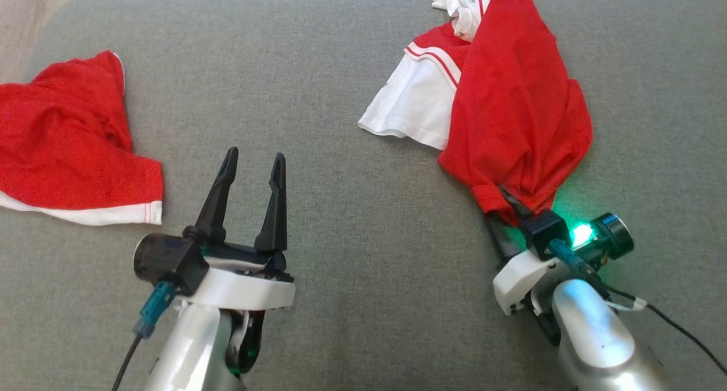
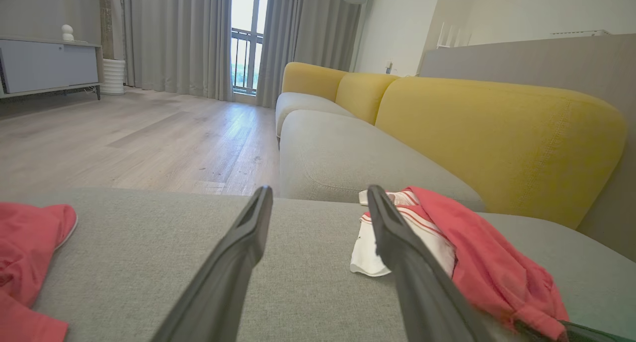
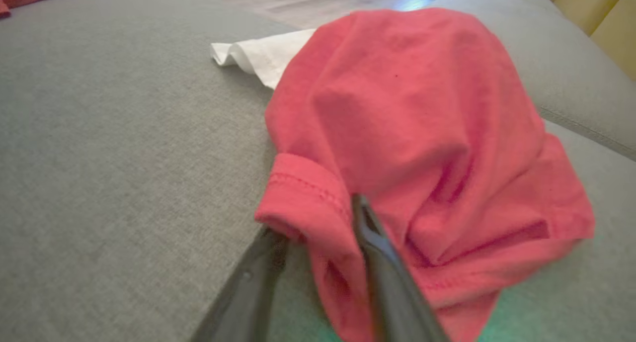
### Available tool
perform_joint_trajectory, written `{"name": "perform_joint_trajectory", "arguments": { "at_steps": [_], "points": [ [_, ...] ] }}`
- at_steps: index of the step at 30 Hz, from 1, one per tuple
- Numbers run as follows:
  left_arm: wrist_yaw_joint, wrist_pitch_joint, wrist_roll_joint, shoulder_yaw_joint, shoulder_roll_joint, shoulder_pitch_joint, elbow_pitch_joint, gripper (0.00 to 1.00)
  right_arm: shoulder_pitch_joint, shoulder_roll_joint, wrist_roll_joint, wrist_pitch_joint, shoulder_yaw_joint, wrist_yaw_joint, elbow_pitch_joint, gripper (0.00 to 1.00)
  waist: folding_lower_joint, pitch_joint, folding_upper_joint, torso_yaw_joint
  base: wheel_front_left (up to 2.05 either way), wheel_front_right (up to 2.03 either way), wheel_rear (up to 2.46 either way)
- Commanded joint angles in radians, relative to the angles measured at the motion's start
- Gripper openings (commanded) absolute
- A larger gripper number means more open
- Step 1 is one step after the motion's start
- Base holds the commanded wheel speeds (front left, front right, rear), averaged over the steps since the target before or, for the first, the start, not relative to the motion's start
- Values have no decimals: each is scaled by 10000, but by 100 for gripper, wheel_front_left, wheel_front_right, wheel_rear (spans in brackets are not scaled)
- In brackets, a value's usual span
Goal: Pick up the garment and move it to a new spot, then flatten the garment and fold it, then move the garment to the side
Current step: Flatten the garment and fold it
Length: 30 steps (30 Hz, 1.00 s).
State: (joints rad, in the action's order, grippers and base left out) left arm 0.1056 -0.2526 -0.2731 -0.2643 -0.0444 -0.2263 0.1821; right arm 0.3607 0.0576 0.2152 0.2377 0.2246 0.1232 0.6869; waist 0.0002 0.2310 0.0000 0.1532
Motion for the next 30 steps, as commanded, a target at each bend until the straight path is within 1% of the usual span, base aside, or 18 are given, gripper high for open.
{"name": "perform_joint_trajectory", "arguments": {
  "at_steps": [1,3,5,8,11,12,13,15,16,19,21,24,27,30],
  "points": [
    [-15,-91,-60,287,-58,-279,-286,100,258,-56,-105,131,142,75,-234,0,-2,-57,0,-25,0,0,0],
    [-44,-91,-39,371,-58,-218,-266,100,321,-65,-329,200,244,75,-419,0,-2,-139,0,-122,0,0,0],
    [-70,-91,-26,453,-58,-150,-255,100,313,-68,-798,228,508,75,-975,0,-2,-230,0,-278,0,0,0],
    [-65,-92,-5,508,-58,-77,-253,100,144,-70,-1445,236,910,75,-2470,0,-2,-389,0,-577,0,0,0],
    [-61,-92,18,545,-58,-38,-269,100,-143,-71,-1843,238,1015,75,-3972,0,-2,-574,0,-893,0,0,0],
    [-61,-92,18,545,-58,-38,-269,100,-143,-71,-1843,238,1015,75,-3972,0,-2,-574,0,-893,0,0,0],
    [-61,-92,19,540,-58,-27,-284,100,-230,-72,-1980,238,993,75,-4388,0,-2,-631,0,-986,0,0,0],
    [-62,-92,-15,499,-58,-12,-316,100,-344,-72,-2294,239,844,75,-5114,0,-2,-718,0,-1125,0,0,0],
    [-74,-92,-44,433,-58,-7,-328,100,-350,-72,-2573,239,487,75,-5607,0,-2,-763,0,-1197,0,0,0],
    [-107,-92,-60,364,-58,-4,-361,100,-10,-72,-3047,8,-355,75,-6036,0,-2,-737,0,-1243,0,0,0],
    [-105,-92,-55,325,-58,-8,-384,100,393,-49,-3430,-461,-1202,75,-6080,0,-2,-649,0,-1213,0,0,0],
    [-94,-92,-42,302,-58,-29,-368,100,1178,208,-3745,-1292,-2571,75,-5691,0,-2,-465,0,-1102,0,0,0],
    [-69,-92,-24,269,-58,-108,-348,100,2044,760,-3691,-2102,-3588,75,-4738,0,-2,-249,0,-950,0,0,0],
    [-49,-92,-58,243,-58,-230,-318,100,2905,1422,-3193,-2642,-4668,75,-3360,0,-2,-67,0,-761,0,0,0]
  ]
}}
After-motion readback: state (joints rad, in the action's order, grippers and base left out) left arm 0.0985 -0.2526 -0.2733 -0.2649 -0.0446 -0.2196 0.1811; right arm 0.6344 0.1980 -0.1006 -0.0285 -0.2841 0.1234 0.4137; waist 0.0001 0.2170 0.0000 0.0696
